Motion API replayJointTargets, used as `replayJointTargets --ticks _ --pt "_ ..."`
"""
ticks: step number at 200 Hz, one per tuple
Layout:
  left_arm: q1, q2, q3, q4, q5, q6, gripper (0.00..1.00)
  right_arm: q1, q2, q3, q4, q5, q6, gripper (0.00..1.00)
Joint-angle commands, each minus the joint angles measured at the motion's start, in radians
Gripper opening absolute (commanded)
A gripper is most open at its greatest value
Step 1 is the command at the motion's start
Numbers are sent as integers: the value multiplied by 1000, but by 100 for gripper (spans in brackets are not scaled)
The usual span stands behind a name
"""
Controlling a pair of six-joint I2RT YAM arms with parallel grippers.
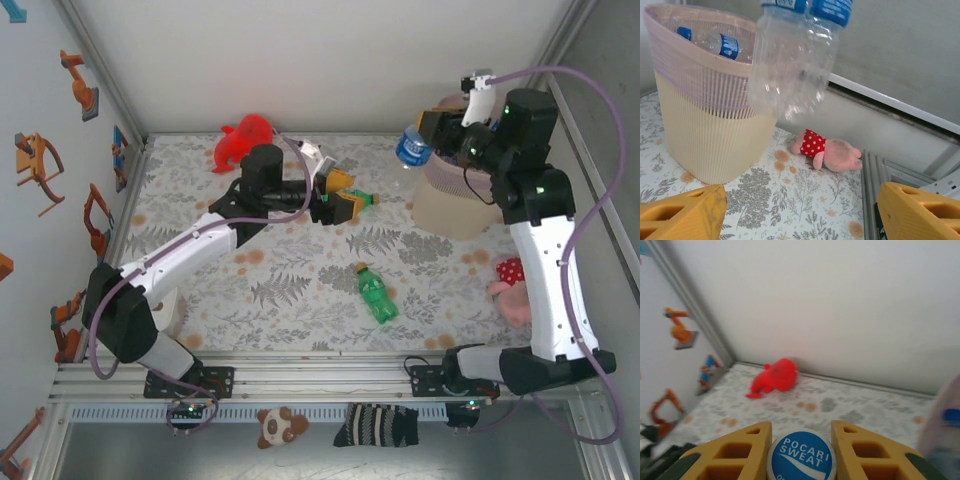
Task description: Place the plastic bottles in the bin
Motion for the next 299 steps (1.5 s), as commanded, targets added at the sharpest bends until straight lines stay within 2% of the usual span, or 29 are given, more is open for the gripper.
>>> replayJointTargets --ticks 1,49,98,149,193,219,253,299 --pt "12 -39 -17 33 3 -13 79 -16 46 96 -101 233 -212 21" --pt "31 -52 -53 62 4 -25 79 -102 152 227 -131 441 -428 19" --pt "42 -48 -76 93 9 -46 79 -153 249 222 -115 497 -651 17" --pt "44 -39 -101 122 11 -64 79 -162 225 23 -87 471 -809 15" --pt "46 -24 -104 144 20 -80 79 -164 203 -171 -30 512 -823 11" --pt "47 -21 -101 144 27 -83 79 -173 222 -215 -18 524 -819 12" --pt "52 -28 -102 141 25 -82 79 -178 238 -222 -14 510 -787 21" --pt "52 -32 -98 131 23 -79 79 -179 196 -117 -89 342 -674 47"
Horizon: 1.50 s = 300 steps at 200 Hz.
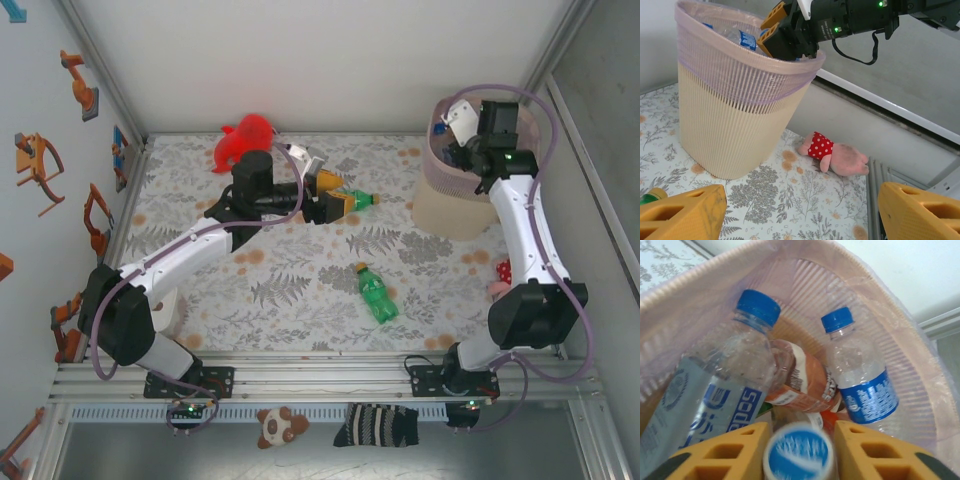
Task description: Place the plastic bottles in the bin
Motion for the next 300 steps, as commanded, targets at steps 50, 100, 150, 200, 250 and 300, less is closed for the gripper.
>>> replayJointTargets --ticks 50,100,150,200,250,300 --pt "4 -24 1 11 19 -4 79 -17 -85 111 -123 -186 204 54" --pt "5 -30 0 6 18 -3 79 -78 -48 193 -158 -153 494 36" --pt "-7 -9 27 -110 -71 33 78 -93 -18 255 -275 -214 696 22" --pt "-26 80 139 -416 -255 190 78 -93 -110 174 -252 -316 787 21" --pt "9 263 342 -700 -277 459 81 -93 -165 168 -280 -308 765 21" --pt "69 463 545 -860 -233 757 83 -92 -204 156 -273 -317 750 22"
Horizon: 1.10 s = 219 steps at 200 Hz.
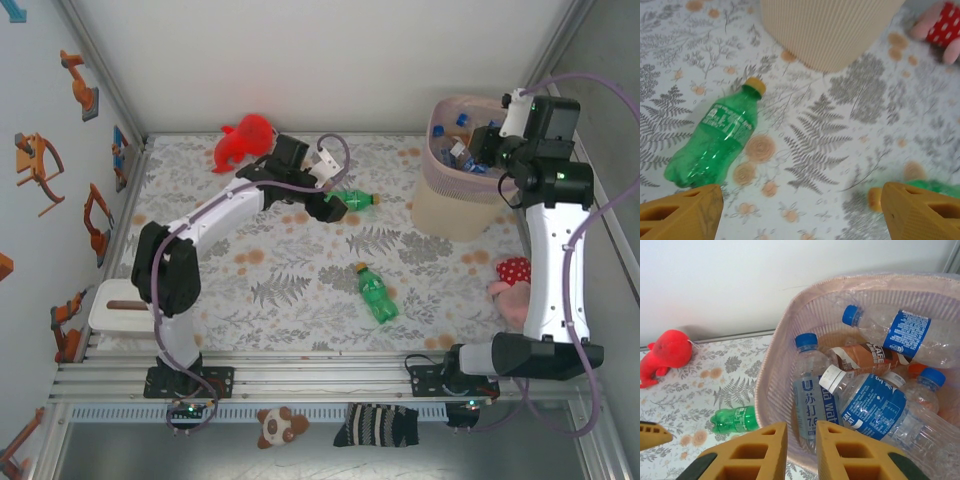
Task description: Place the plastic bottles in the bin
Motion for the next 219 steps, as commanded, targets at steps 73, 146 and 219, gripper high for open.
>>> replayJointTargets --ticks 73,146,219 --pt "73 302 219 57 5 383 87 0 -36 -8 6 -12 1 21" --pt "90 486 359 50 82 463 94 0 -39 -20 -6 -12 -1 21" --pt "80 530 348 4 19 503 82 -1 -53 -47 3 -13 -5 21"
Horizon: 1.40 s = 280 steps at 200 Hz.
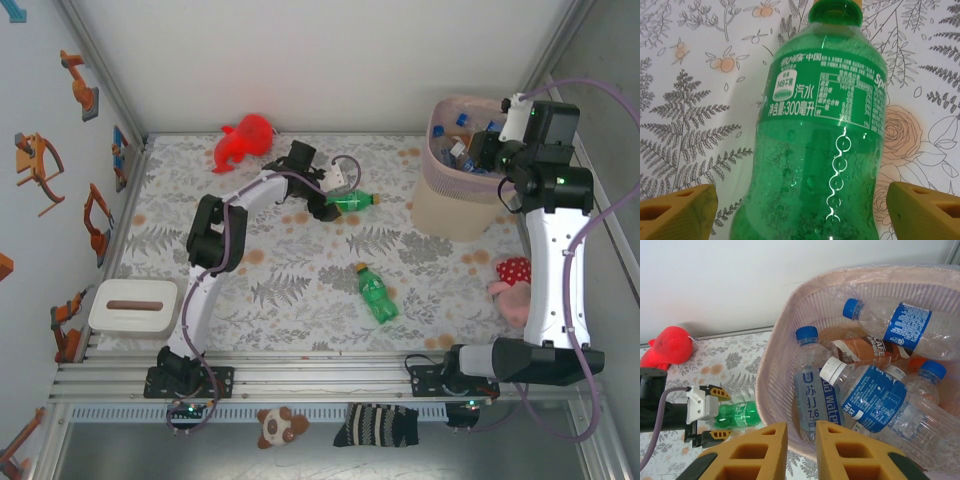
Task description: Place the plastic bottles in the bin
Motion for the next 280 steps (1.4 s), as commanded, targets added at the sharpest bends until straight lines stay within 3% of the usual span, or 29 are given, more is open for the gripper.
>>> replayJointTargets --ticks 1,32,143,198,280 --pt "-4 4 -7 -25 -3 40 82 0 -28 -10 4 -12 -6 21" --pt "-15 -1 -29 -24 -25 43 72 0 -40 -16 8 -12 -7 21" --pt "-33 -138 -183 44 -41 -22 54 -1 -89 -60 41 -64 18 21" --pt "-33 -334 -388 250 4 -247 53 1 -140 -160 161 -208 116 23" --pt "-57 -590 -573 495 130 -626 53 56 -224 -324 482 -390 319 41"
